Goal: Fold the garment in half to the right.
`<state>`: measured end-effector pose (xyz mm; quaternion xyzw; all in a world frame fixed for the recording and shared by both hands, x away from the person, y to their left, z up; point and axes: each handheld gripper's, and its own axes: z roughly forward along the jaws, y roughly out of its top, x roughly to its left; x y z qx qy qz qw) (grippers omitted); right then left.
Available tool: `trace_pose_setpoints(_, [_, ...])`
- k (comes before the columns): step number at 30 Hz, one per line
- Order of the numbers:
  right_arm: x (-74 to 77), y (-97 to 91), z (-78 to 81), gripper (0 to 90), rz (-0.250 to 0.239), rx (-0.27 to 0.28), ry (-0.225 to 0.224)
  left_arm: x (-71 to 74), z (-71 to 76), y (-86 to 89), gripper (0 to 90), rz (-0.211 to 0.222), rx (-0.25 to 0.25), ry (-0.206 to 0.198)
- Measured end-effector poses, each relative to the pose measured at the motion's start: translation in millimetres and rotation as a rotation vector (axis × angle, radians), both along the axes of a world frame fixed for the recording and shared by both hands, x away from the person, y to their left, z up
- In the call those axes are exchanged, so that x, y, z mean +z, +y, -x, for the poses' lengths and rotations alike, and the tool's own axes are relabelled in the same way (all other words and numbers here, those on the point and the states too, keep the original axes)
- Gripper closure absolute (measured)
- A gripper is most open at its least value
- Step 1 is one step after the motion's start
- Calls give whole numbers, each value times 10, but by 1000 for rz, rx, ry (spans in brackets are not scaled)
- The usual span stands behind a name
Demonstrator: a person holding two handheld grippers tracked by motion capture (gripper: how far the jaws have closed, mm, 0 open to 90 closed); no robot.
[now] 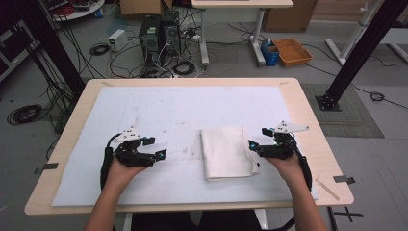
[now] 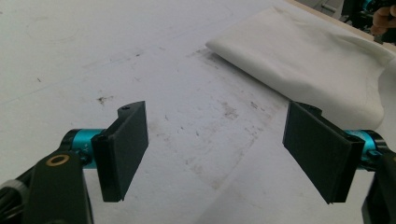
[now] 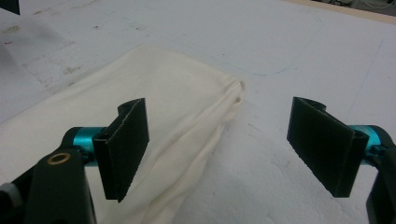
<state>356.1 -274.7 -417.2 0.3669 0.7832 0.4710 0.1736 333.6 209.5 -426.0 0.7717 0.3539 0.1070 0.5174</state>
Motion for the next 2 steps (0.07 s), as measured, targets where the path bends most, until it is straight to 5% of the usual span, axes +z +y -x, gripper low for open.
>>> trace_pose_setpoints(2, [0,1,0,212,-3,1,0,2,-8,-2,224,-2,1,-4])
